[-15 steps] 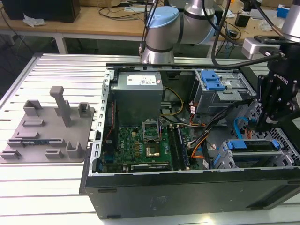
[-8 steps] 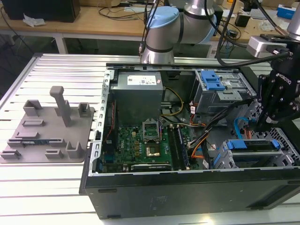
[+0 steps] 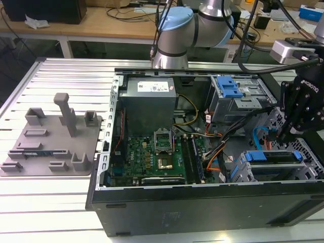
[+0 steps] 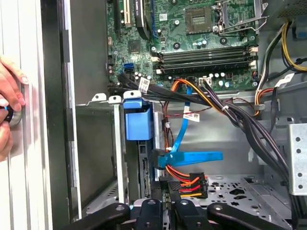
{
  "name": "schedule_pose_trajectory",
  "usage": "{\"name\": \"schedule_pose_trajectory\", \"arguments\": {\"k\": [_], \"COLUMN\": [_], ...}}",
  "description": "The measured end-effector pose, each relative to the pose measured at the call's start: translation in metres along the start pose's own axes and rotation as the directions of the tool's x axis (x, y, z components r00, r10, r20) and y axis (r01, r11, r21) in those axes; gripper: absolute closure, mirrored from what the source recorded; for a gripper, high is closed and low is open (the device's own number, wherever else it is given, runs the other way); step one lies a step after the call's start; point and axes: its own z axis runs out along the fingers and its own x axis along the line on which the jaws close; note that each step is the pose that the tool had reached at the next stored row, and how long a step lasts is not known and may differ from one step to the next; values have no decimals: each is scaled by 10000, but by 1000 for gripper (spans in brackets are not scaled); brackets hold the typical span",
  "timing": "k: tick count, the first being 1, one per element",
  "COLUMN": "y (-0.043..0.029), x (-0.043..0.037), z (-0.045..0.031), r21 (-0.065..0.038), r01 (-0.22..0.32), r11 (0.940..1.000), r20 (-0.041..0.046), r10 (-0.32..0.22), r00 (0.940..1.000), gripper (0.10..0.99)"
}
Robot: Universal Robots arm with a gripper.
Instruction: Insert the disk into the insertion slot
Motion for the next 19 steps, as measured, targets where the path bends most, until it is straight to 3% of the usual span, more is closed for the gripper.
{"name": "schedule_pose_trajectory", "arguments": {"k": [3, 4, 6, 12, 17, 18, 19], "y": [-21, -41, -52, -53, -52, -53, -53], "x": [44, 56, 76, 80, 79, 79, 83], "z": [7, 9, 13, 15, 22, 25, 30], "r21": [-135, -258, -344, -331, -439, -414, -315], "r01": [27, 49, 66, -51, -707, -810, -828], "r11": [9999, 9997, 9994, 9994, 9965, 9959, 9961], "r20": [133, 197, 241, 241, 249, 253, 266], "r10": [-25, -44, -58, 59, 718, 821, 837], "r00": [9999, 9998, 9997, 9997, 9971, 9963, 9961], "gripper": [918, 918, 918, 918, 918, 918, 918]}}
